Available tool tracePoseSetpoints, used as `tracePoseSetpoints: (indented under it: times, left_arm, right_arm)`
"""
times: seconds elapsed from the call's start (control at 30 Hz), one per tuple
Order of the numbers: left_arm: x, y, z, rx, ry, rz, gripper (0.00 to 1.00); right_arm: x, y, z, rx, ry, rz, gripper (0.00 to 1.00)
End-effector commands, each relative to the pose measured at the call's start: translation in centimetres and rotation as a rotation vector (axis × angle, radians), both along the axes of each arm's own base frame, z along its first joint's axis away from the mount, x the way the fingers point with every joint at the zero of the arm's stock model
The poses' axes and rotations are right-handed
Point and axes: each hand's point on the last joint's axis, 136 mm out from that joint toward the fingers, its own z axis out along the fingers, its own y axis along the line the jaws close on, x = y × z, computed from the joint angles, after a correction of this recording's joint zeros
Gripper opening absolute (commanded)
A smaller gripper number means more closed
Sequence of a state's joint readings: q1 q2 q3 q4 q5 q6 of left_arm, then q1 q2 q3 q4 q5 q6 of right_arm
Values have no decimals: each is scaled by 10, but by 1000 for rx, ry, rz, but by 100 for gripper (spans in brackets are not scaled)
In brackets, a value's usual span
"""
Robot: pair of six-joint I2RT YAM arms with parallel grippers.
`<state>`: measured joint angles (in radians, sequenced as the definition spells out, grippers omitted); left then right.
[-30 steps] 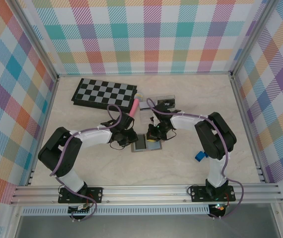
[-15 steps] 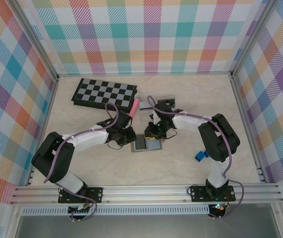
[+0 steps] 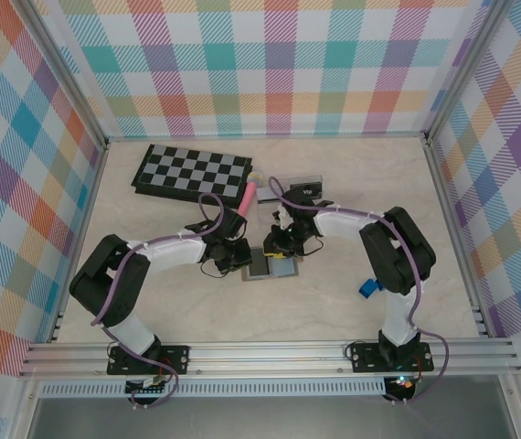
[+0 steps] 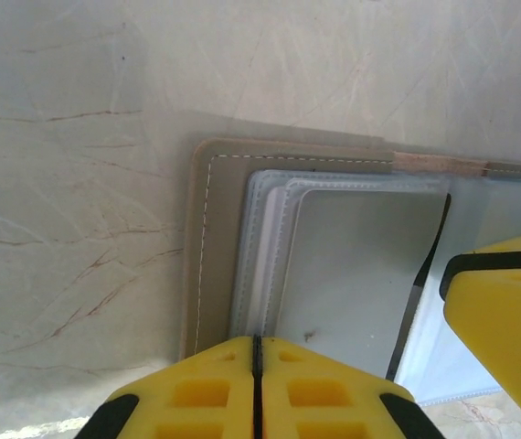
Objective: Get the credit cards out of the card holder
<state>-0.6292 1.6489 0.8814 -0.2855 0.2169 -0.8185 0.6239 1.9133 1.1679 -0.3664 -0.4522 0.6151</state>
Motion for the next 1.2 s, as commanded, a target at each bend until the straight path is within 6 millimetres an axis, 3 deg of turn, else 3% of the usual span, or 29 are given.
tracePoseSetpoints:
  times: [0.0,0.3,0.63,0.8,0.93,1.17]
  left_arm:
    - [3,3,-4,13,16,8,7]
    - [-1,5,-12,28,42,5,6]
    - [-2,6,-14,34,52,3,6]
    - [-2,16,-9,76,39,2,11]
    - [-1,21,-4,81,26,7,13]
    - [0,21,-5,75,28,8,11]
  right_arm:
    - [-1,7,-1,14,10,31,20]
    - [-2,4,-7,-13,15,32,20]
    - [-3,12,-3,35,19,52,7]
    - [0,-5,-4,-59,-19,24,0]
    - [0,-20,-7,-140,-31,22,0]
    - [0,-29,-7,-189,-42,24,0]
